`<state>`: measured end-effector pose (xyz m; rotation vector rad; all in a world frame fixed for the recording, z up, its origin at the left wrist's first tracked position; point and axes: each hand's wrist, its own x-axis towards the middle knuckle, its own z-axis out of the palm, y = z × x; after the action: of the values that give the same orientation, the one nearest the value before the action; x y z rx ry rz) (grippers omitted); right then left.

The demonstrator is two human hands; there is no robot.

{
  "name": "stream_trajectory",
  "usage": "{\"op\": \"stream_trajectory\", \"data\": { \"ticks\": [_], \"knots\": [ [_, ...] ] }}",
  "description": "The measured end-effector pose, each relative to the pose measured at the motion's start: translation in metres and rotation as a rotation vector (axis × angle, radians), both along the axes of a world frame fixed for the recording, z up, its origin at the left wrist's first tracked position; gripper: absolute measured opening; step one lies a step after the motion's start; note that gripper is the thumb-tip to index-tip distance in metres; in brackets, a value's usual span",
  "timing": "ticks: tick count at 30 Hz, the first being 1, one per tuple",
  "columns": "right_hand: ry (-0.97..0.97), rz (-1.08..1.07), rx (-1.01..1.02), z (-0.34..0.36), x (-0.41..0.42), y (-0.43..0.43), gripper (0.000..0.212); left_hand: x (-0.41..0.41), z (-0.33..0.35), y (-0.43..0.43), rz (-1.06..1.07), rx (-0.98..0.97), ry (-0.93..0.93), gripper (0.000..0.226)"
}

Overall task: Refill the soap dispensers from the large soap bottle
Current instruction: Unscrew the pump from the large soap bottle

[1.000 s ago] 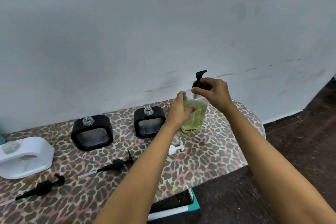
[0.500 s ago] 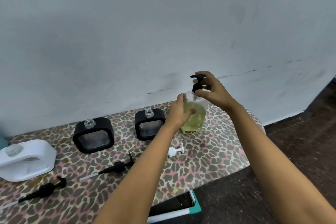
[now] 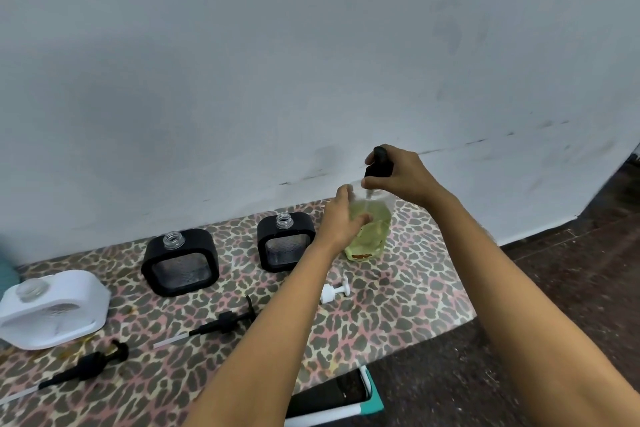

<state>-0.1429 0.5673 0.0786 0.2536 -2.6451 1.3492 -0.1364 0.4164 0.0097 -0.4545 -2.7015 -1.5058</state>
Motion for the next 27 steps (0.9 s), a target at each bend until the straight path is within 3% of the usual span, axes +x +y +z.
{"op": "stream_trajectory", "data": {
  "ticks": [6,11,16,19,22,27],
  "knots": [
    [-0.124,0.224,-0.207,0.003,0.002,0.011,0.049,0.001,0.001,0.001,-0.008,-0.004,-0.012,0.068],
    [-0.097,0.011,-0.015,0.008,0.002,0.005,0.061,0.0,0.001,0.001,-0.01,0.017,-0.042,0.067],
    [-0.075,-0.003,-0.203,0.007,0.005,0.004,0.045,0.001,0.002,0.001,-0.005,0.008,-0.049,0.072],
    [-0.108,0.081,-0.327,0.001,0.006,0.008,0.054,0.001,0.002,0.002,-0.009,-0.001,-0.048,0.07],
    [-0.101,0.001,-0.142,-0.005,0.006,0.004,0.072,0.001,0.002,0.003,-0.003,-0.01,-0.042,0.067],
    [0.009,-0.083,-0.145,-0.005,0.003,-0.001,0.062,0.001,0.003,0.001,-0.004,-0.007,-0.054,0.069]
  ]
}}
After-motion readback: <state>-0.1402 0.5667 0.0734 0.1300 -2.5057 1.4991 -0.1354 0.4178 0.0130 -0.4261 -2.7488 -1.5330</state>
